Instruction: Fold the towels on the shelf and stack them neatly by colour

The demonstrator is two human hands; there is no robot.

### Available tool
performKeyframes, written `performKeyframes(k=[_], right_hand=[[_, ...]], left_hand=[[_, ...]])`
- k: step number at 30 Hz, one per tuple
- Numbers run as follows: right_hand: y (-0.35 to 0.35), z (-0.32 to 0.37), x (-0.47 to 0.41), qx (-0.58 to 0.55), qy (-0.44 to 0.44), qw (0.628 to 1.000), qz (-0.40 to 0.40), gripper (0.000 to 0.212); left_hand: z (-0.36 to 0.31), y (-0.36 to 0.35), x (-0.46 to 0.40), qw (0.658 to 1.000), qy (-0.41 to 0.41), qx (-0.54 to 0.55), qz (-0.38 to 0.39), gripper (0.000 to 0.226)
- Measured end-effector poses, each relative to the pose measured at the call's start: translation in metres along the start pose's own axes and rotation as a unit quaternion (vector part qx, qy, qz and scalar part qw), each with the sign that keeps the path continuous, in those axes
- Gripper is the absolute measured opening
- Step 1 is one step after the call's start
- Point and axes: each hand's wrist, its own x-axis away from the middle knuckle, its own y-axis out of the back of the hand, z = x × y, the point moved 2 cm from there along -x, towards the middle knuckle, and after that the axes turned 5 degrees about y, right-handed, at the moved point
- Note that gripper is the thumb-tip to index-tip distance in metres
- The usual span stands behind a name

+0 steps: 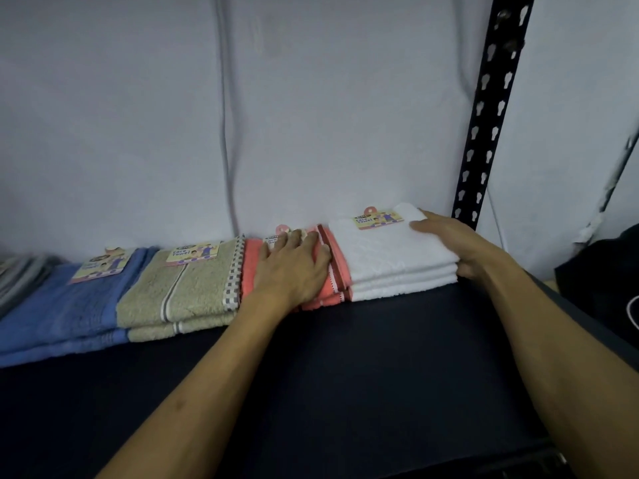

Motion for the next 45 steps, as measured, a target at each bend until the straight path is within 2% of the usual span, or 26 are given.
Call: performKeyframes(k=[3, 11, 13, 15, 17, 19, 20, 21, 24, 27, 35, 38, 42, 45], right_hand=[[0.004, 0.000, -0.006, 0.017, -0.016, 0.999, 0.042, 0.042], [0.009, -0.005, -0.015, 0.029, -0.012, 0.997, 0.073, 0.051], [0.004, 0.000, -0.010, 0.065, -0.006, 0.996, 0.056, 0.048], [0.001, 0.009, -0.002, 0.150, 0.018, 0.988, 0.036, 0.046], [0.005, 0.023, 0.003, 0.274, 0.093, 0.957, -0.035, 0.052], [-0.003, 0.045, 0.007, 0.334, 0.169, 0.922, -0.100, 0.058], [-0.015, 0.054, 0.007, 0.365, 0.188, 0.906, -0.106, 0.058], [-0.032, 0.060, 0.006, 0.426, 0.189, 0.880, -0.093, 0.061], [-0.085, 0.051, -0.003, 0.592, 0.140, 0.794, 0.011, 0.075], [-0.104, 0.016, -0.009, 0.632, 0.108, 0.763, 0.083, 0.073], [-0.107, -0.001, -0.006, 0.655, 0.128, 0.741, 0.077, 0.056], [-0.102, 0.009, -0.004, 0.649, 0.151, 0.744, 0.048, 0.061], [-0.085, 0.020, -0.004, 0.610, 0.141, 0.779, 0.010, 0.071], [-0.084, 0.005, -0.001, 0.638, 0.111, 0.761, 0.044, 0.075]], left_hand=[[0.000, 0.000, 0.001, 1.000, -0.004, -0.001, -0.006, 0.061], [0.002, 0.000, 0.000, 1.000, -0.012, -0.006, -0.001, 0.060], [0.002, 0.000, 0.000, 1.000, -0.015, -0.004, -0.001, 0.060], [0.002, 0.000, 0.001, 1.000, -0.014, -0.003, -0.004, 0.060], [0.001, 0.000, 0.002, 1.000, -0.013, -0.004, -0.004, 0.061], [0.001, 0.001, 0.003, 1.000, -0.010, -0.003, -0.002, 0.061], [0.000, 0.001, 0.003, 1.000, -0.007, 0.000, -0.001, 0.061], [0.000, 0.002, 0.004, 1.000, -0.004, 0.002, -0.002, 0.062], [0.000, 0.001, 0.006, 1.000, -0.005, 0.003, -0.007, 0.062], [0.001, -0.001, 0.004, 1.000, -0.005, 0.000, -0.009, 0.063], [0.001, -0.004, -0.001, 1.000, 0.004, -0.005, 0.005, 0.066], [0.003, -0.002, 0.001, 1.000, 0.013, -0.022, 0.005, 0.073], [0.009, -0.001, -0.002, 0.998, 0.047, -0.049, 0.007, 0.085], [0.006, -0.003, -0.004, 0.998, 0.046, -0.049, 0.007, 0.086]])
